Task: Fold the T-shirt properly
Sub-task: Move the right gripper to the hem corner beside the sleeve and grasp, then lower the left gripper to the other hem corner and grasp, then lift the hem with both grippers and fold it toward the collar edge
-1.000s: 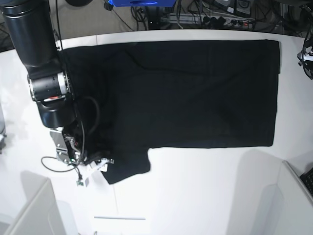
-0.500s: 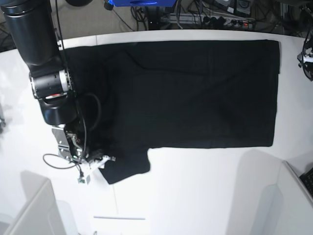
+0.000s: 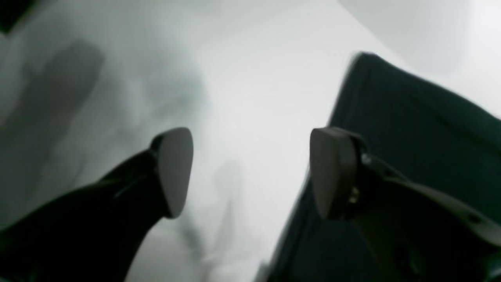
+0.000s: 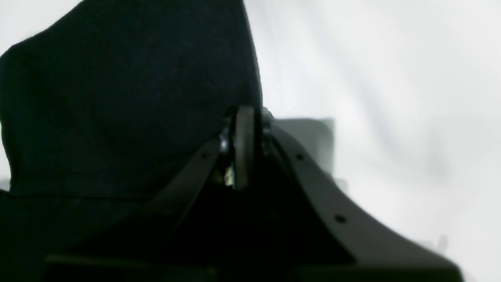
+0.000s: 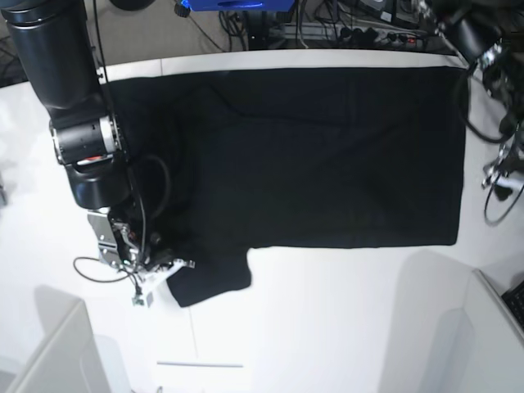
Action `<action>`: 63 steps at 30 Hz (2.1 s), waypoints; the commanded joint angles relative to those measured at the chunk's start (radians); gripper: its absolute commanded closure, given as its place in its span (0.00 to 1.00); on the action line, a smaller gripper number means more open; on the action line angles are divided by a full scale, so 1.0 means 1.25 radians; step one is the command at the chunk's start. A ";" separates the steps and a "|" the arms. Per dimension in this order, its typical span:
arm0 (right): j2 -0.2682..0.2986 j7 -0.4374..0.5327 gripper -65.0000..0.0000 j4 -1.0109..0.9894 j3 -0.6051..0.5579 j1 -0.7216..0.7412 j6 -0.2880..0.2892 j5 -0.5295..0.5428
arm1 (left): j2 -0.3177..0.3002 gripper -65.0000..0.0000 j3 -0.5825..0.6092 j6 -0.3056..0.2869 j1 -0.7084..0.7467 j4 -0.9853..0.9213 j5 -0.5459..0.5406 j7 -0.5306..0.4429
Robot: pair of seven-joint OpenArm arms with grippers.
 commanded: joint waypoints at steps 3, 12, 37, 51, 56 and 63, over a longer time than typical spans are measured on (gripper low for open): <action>0.004 0.004 1.00 0.011 0.001 0.026 -0.003 0.002 | -0.017 0.31 0.025 -0.004 -0.097 -0.081 0.019 -0.018; 0.004 0.004 1.00 0.011 0.001 0.028 -0.003 0.002 | -0.068 0.29 0.184 0.003 -0.288 -0.453 0.024 -0.193; 0.007 0.004 1.00 0.011 0.001 0.024 -0.003 0.002 | -0.073 0.31 0.331 0.003 -0.413 -0.813 0.024 -0.422; 0.007 0.004 1.00 0.011 0.001 0.023 -0.003 0.002 | -0.057 0.99 0.362 -0.002 -0.394 -0.815 0.024 -0.419; 0.009 0.005 1.00 0.011 0.005 0.022 -0.003 0.002 | -0.061 1.00 0.413 -0.002 -0.367 -0.808 0.018 -0.423; 0.019 0.062 1.00 0.033 0.006 0.002 -0.003 0.003 | -0.063 1.00 0.409 -0.004 -0.355 -0.738 0.017 -0.414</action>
